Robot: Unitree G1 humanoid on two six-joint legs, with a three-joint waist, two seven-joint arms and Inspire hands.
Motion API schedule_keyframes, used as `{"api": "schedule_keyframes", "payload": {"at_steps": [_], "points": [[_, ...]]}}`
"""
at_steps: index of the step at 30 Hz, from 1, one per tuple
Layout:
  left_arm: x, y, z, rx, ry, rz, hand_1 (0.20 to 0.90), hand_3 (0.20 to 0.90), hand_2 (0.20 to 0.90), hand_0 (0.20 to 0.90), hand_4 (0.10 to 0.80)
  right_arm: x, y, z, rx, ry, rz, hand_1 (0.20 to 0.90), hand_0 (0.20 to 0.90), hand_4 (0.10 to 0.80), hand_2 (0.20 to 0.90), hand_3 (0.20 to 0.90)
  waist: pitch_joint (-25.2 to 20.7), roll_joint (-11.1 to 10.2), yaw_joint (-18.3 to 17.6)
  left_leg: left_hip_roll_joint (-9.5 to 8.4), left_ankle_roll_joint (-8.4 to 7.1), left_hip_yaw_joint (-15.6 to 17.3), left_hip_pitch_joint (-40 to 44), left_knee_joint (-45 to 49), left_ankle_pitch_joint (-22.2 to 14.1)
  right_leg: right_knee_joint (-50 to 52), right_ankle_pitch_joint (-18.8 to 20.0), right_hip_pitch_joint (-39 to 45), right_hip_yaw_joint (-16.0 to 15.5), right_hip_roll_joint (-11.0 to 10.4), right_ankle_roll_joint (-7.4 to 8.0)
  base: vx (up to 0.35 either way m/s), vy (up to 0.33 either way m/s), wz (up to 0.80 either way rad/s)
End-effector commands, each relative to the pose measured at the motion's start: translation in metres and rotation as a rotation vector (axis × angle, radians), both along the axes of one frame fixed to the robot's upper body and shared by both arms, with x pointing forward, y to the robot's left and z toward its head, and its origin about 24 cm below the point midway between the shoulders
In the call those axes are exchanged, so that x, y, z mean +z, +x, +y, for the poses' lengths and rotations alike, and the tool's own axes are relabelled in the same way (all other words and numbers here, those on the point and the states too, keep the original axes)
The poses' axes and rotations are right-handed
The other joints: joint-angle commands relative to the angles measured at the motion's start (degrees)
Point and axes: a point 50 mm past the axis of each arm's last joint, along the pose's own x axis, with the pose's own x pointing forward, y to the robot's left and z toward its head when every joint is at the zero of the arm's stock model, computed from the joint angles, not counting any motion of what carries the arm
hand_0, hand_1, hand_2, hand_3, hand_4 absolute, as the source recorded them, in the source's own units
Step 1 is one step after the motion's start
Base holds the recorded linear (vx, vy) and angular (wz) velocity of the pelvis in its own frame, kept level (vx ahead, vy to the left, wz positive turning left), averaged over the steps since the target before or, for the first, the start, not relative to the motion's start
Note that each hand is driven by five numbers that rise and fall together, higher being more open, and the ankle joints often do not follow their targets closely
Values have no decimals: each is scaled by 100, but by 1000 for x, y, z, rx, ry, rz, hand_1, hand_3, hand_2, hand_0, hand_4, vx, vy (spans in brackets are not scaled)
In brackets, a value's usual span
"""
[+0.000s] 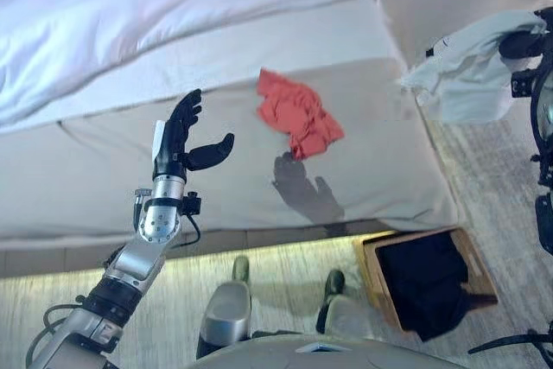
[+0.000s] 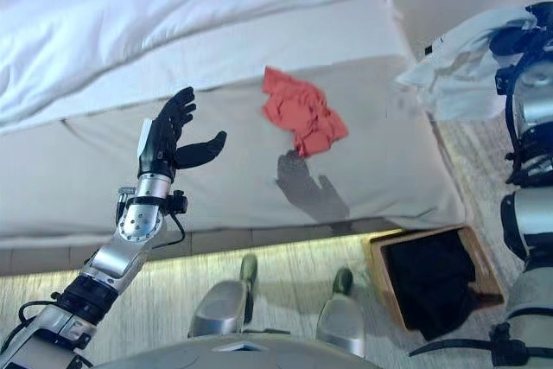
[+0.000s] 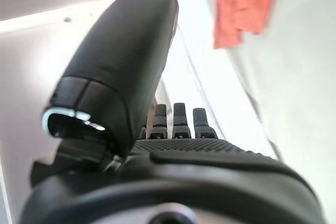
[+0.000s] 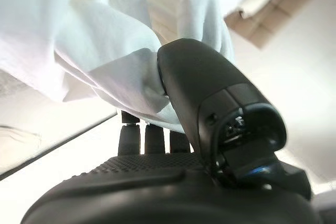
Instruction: Pick up the clothes from the bed and place them into the basket
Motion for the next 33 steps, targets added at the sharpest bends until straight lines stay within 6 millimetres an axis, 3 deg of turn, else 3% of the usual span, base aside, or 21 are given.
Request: {"api": "schedule_keyframes", "payload": {"at_steps": [1, 4, 15, 25, 33], "points": [[2, -4, -1, -31, -21, -56, 900, 900, 900, 900, 800, 35, -18, -6, 32, -132, -135, 300, 300, 100, 300, 200, -1046, -84, -168, 576, -116, 218, 78, -148, -373, 161, -126, -350, 222, -16, 157, 5, 41, -21], [1, -2, 2, -23, -16, -55, 900, 900, 900, 900, 800, 25, -19, -5, 45, -114, -131, 300, 300, 100, 300, 200, -1072, -94, -296, 594, -127, 345, 190, -296, -361, 55, -43, -389, 335, 16, 197, -21, 22, -35], [-4, 12, -6, -12, 21, -28, 900, 900, 900, 900, 800, -69, -26, 5, 116, 21, -12, 300, 300, 100, 300, 200, -968, -29, -1041, 592, -125, 847, 665, -475, -584, -158, 244, -730, 1057, 236, 238, -26, 5, -36], [-12, 21, -15, -80, 151, 61, 900, 900, 900, 900, 800, -100, -29, 9, 103, 98, 39, 300, 300, 100, 300, 200, -779, 178, -1474, 542, -131, 1192, 836, -429, -727, -37, 242, -963, 1411, 383, 206, -26, -17, -30], [-8, 24, -22, -93, 145, 40, 900, 900, 900, 900, 800, -125, -36, 4, 64, 143, 86, 300, 300, 100, 300, 200, -530, 442, -1636, 488, -151, 1349, 777, -477, -700, -67, 226, -1089, 1521, 414, 188, -58, 2, -8]]}}
